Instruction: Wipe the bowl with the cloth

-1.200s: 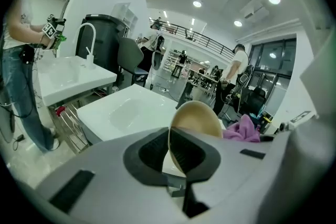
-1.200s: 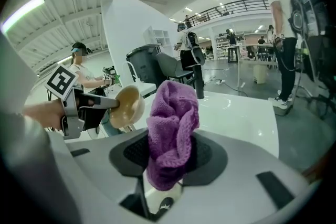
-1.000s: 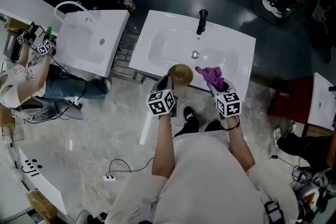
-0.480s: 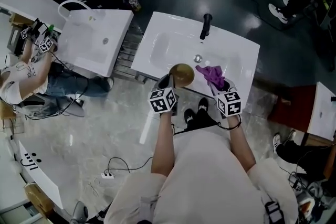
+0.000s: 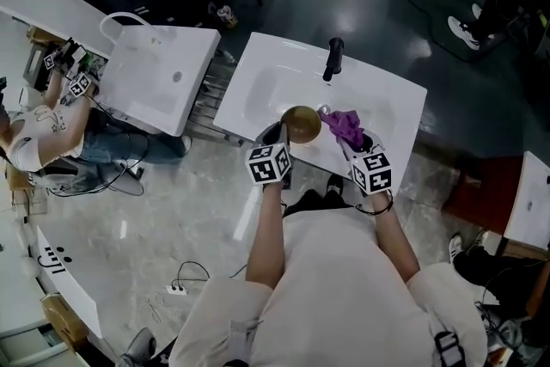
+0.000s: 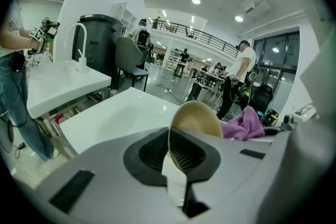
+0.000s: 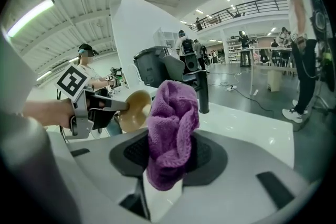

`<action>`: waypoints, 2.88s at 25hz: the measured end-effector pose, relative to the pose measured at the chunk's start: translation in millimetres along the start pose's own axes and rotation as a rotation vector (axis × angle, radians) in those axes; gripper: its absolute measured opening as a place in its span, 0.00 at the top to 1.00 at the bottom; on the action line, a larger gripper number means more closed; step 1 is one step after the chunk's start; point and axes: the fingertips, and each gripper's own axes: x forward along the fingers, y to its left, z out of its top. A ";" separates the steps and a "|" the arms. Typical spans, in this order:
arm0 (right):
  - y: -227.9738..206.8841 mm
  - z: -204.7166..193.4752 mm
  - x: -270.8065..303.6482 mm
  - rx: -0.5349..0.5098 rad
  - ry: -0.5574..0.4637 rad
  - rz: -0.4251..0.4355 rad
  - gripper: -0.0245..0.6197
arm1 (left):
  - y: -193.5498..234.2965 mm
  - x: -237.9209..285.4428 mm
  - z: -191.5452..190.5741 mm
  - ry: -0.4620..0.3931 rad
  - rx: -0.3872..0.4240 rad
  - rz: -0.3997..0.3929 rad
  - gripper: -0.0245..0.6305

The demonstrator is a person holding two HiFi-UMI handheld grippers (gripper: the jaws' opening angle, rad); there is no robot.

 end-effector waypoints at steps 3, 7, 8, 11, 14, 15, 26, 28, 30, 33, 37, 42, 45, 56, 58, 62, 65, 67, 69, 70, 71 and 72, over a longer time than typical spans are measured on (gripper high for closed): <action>-8.4 0.0 2.2 -0.010 0.002 0.014 0.75 | -1.0 7.7 3.3 -0.003 0.011 0.011 0.94; -17.8 0.4 1.5 -0.023 0.008 0.022 0.75 | -0.2 14.9 2.0 0.008 0.014 0.021 0.94; -20.3 0.3 0.5 -0.024 0.009 0.022 0.75 | -1.9 17.3 -0.8 0.019 0.019 0.020 0.94; -24.9 2.7 -3.1 -0.043 0.010 0.016 0.75 | -7.0 27.1 -9.5 0.057 0.038 0.008 0.94; -21.4 11.9 -4.3 -0.119 0.007 0.009 0.75 | -4.6 37.1 -11.6 0.090 0.072 0.005 0.94; -19.8 15.8 -3.3 -0.152 0.006 0.005 0.75 | -2.9 40.5 -11.1 0.098 0.080 0.008 0.94; 27.4 24.9 33.0 -0.809 0.140 0.046 0.75 | -32.5 62.9 -19.5 0.183 0.158 -0.032 0.94; 32.3 12.8 49.6 -0.948 0.202 0.062 0.75 | -45.8 63.1 -21.5 0.195 0.160 -0.073 0.94; 31.8 2.3 64.4 -1.063 0.249 0.070 0.75 | -58.3 62.0 -25.3 0.210 0.173 -0.109 0.94; 25.3 -3.1 78.5 -1.168 0.291 0.066 0.75 | -68.4 60.1 -31.5 0.227 0.194 -0.130 0.94; 22.5 -8.4 85.6 -1.211 0.340 0.068 0.75 | -69.5 55.3 -34.5 0.233 0.195 -0.124 0.93; 7.8 -21.0 94.3 -1.225 0.420 0.033 0.75 | -67.4 57.3 -29.2 0.197 0.217 -0.098 0.93; 4.5 -25.0 90.1 -1.205 0.446 0.019 0.74 | -66.8 57.2 -24.4 0.178 0.219 -0.093 0.93; 41.3 -39.6 73.7 -1.133 0.460 0.146 0.75 | -56.4 57.0 -12.7 0.155 0.195 -0.079 0.93; 52.5 -38.4 71.0 -1.124 0.432 0.184 0.75 | -55.2 55.6 -13.3 0.156 0.172 -0.083 0.93; 63.8 -32.6 74.8 -1.094 0.373 0.213 0.75 | -54.1 49.4 -18.9 0.159 0.111 -0.110 0.93; 63.4 -33.0 76.8 -1.087 0.354 0.225 0.75 | -56.0 45.9 -23.3 0.165 0.075 -0.128 0.94; 60.0 -31.2 75.6 -1.090 0.347 0.207 0.75 | -59.0 45.7 -25.9 0.175 0.074 -0.131 0.94; 57.8 -29.0 76.0 -1.098 0.346 0.178 0.75 | -60.2 45.9 -29.2 0.191 0.091 -0.126 0.94; 56.6 -28.0 76.7 -1.105 0.348 0.164 0.75 | -60.5 46.1 -30.6 0.199 0.103 -0.125 0.94; 55.1 -27.3 77.4 -1.110 0.351 0.151 0.75 | -60.9 46.0 -31.5 0.204 0.116 -0.124 0.94; 53.5 -26.6 78.1 -1.113 0.353 0.140 0.74 | -61.6 45.5 -32.1 0.208 0.128 -0.124 0.94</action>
